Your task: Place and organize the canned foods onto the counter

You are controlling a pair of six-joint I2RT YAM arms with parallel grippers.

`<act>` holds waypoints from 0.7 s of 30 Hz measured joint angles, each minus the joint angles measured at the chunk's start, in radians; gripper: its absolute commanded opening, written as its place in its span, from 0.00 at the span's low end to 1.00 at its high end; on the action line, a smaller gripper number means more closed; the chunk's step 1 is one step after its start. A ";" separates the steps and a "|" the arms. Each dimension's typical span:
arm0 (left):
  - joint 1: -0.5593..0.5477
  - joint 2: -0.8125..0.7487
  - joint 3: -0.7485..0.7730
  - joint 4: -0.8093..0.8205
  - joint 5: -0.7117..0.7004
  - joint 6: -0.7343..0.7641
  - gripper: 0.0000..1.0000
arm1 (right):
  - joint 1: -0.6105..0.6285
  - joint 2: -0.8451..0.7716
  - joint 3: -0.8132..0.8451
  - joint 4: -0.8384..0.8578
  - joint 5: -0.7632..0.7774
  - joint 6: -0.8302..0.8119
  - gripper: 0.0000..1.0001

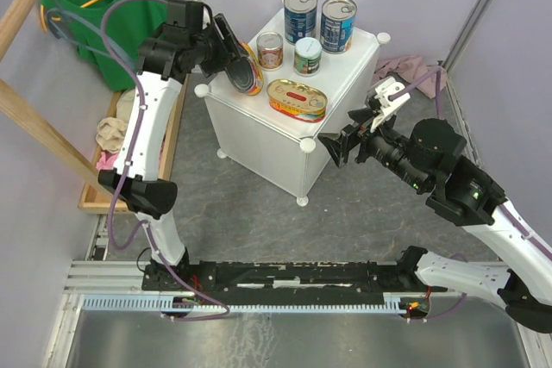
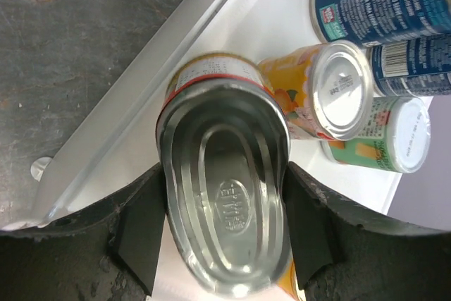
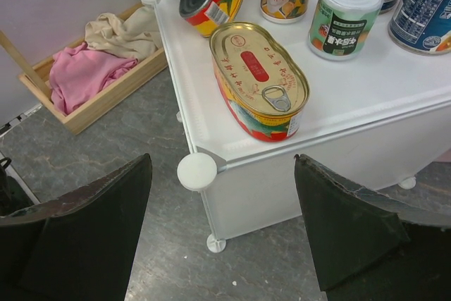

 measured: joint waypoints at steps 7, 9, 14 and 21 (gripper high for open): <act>-0.006 -0.005 -0.069 0.014 0.016 0.005 0.45 | 0.000 -0.001 -0.007 0.007 0.001 0.000 0.90; -0.006 -0.010 -0.082 0.023 0.017 0.005 0.45 | 0.000 -0.002 -0.013 0.007 0.001 0.000 0.90; -0.006 -0.034 -0.126 0.056 0.024 0.005 0.46 | 0.000 -0.003 -0.013 0.005 0.003 0.000 0.90; -0.006 -0.068 -0.187 0.109 0.025 0.004 0.50 | 0.000 -0.003 -0.013 0.005 0.004 0.000 0.90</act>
